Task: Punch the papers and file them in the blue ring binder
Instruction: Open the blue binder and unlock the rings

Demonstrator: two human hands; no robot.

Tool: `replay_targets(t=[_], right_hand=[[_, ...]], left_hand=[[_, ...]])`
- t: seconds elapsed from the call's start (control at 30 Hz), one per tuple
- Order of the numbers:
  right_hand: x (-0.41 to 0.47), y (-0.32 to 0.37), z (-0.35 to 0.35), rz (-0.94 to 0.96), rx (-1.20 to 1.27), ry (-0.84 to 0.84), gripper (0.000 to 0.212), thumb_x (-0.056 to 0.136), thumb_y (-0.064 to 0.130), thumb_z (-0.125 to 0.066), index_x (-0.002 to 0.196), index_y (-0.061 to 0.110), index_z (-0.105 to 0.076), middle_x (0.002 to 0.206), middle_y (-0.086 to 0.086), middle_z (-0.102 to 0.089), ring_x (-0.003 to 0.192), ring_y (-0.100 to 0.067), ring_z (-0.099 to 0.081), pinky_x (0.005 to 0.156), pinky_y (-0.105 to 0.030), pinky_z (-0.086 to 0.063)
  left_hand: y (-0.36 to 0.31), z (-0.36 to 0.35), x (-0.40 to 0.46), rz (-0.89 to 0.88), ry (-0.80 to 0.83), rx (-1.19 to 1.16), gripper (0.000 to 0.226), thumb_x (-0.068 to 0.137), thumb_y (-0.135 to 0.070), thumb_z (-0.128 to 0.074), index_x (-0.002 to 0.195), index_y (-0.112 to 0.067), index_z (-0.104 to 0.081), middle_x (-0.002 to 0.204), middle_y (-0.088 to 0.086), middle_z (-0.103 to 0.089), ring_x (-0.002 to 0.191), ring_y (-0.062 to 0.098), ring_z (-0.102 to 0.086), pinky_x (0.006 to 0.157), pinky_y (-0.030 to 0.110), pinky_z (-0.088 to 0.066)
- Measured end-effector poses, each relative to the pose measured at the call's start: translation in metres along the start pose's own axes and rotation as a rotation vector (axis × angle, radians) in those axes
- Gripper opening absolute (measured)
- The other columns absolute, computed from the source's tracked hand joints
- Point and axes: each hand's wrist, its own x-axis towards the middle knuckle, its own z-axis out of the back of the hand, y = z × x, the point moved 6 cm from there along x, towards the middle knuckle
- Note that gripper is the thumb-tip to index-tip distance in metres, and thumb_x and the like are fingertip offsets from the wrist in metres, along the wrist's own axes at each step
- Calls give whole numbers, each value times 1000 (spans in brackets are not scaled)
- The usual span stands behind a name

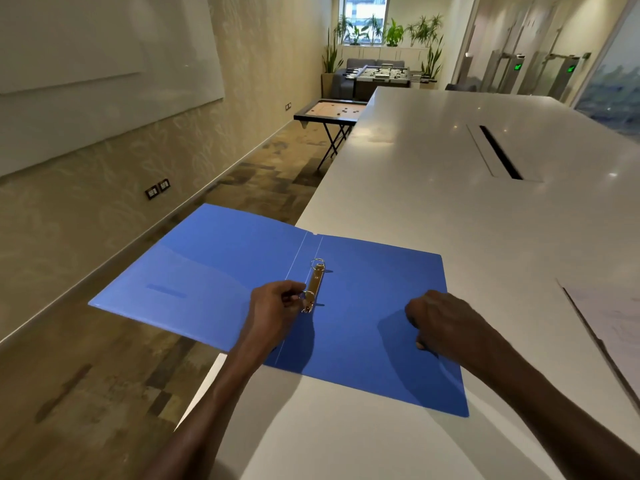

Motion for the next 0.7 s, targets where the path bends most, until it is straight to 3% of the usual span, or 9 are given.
replay_targets(t=[0.13, 0.27, 0.43, 0.7], right_hand=[[19, 40, 5, 85, 394, -29, 10, 78, 23, -71, 81, 14, -67, 82, 0, -65, 68, -11, -55, 55, -19, -37], [43, 81, 17, 206, 728, -120, 23, 88, 25, -66, 107, 11, -69, 88, -3, -70, 69, -6, -59, 62, -7, -41], [70, 102, 8, 3, 1182, -133, 19, 93, 18, -60, 105, 6, -69, 84, -17, -70, 64, -16, -62, 59, -24, -52], [83, 102, -10, 51, 1333, -18, 27, 96, 23, -56, 90, -1, -67, 71, -11, -62, 56, -12, -56, 50, -22, -44]], left_hand=[[7, -2, 3, 24, -65, -32, 22, 83, -4, -75, 104, -4, -75, 96, 8, -74, 80, 11, -66, 63, -1, -42], [10, -2, 2, 37, -126, -75, 16, 80, -9, -78, 96, -5, -78, 85, 3, -75, 72, 5, -66, 61, -1, -45], [11, -4, 1, 16, -155, -104, 11, 81, -16, -78, 89, -10, -80, 73, -3, -73, 64, -3, -66, 57, 5, -47], [11, -4, 0, 7, -177, -111, 6, 82, -13, -75, 81, -13, -81, 59, -9, -69, 50, -4, -59, 47, 9, -42]])
